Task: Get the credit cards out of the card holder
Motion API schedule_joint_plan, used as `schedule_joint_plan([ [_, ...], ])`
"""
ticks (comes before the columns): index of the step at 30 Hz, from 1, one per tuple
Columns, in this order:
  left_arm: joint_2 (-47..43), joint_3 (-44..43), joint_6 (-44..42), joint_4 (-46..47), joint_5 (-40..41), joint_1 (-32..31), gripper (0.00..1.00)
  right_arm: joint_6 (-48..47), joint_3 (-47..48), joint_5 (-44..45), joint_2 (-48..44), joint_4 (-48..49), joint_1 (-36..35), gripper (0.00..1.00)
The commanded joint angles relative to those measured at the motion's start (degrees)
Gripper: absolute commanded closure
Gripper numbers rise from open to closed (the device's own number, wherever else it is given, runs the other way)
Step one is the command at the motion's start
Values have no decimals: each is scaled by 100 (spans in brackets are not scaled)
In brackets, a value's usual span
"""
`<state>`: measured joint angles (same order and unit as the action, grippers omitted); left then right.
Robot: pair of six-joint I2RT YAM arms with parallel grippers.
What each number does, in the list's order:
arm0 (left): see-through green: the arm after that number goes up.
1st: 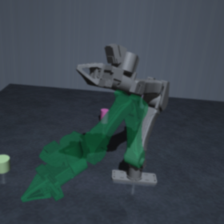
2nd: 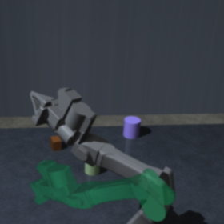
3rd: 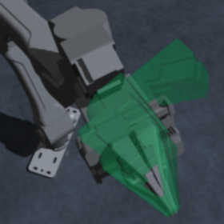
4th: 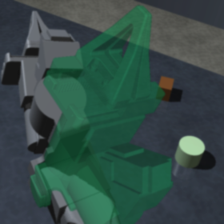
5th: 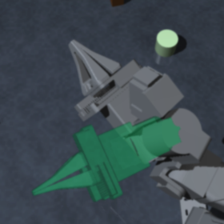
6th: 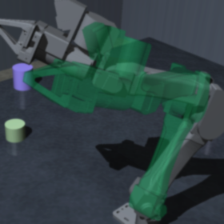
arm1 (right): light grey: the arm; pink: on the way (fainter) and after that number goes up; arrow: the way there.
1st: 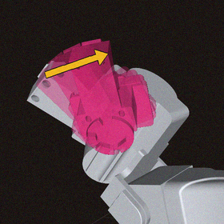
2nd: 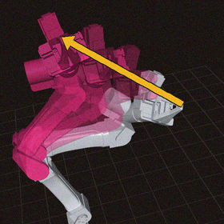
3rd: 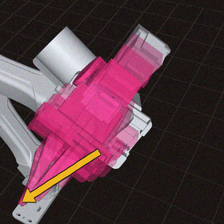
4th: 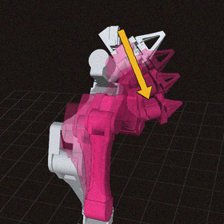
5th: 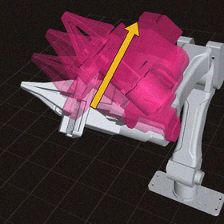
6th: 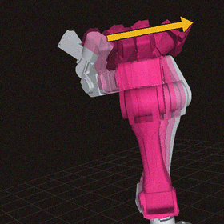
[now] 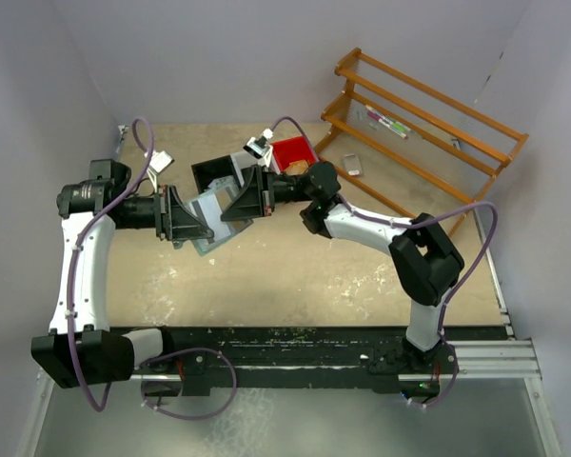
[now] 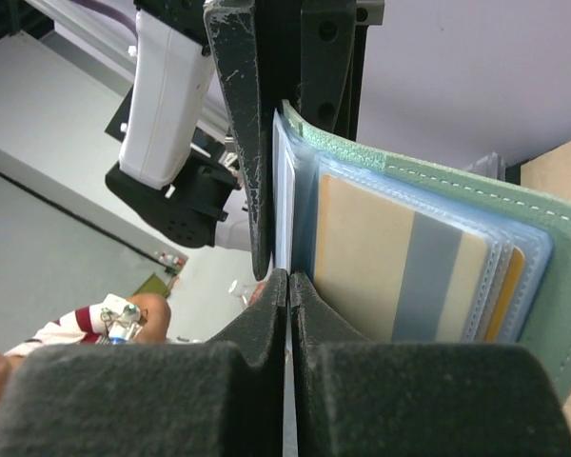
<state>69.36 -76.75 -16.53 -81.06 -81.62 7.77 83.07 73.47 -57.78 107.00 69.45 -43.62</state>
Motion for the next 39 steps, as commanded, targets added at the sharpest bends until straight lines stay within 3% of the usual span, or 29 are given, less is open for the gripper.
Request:
schedule_joint_plan([
  [1, 158, -374, -892, -509, -644, -66, 79, 3, 293, -511, -16, -29, 30, 100],
  [13, 229, -360, -1150, -754, -363, -78, 73, -1060, 579, -414, -235, -1390, 46, 100],
  [20, 198, -401, -1147, -754, -211, -74, 75, -1161, 563, -430, -370, -1473, 202, 100],
  [30, 215, -413, -1185, -754, -269, -74, 84, -934, 19, -194, -672, -1031, 323, 100],
  [34, 223, -422, -1194, -753, -335, -74, 100, -906, 65, -109, -632, -929, 153, 99],
  [36, 223, -431, -1184, -754, -368, -78, 100, -817, 87, -54, -536, -805, 23, 83],
  [39, 211, -433, -1169, -724, -380, -74, 100, -620, 109, 10, -389, -468, -134, 74],
])
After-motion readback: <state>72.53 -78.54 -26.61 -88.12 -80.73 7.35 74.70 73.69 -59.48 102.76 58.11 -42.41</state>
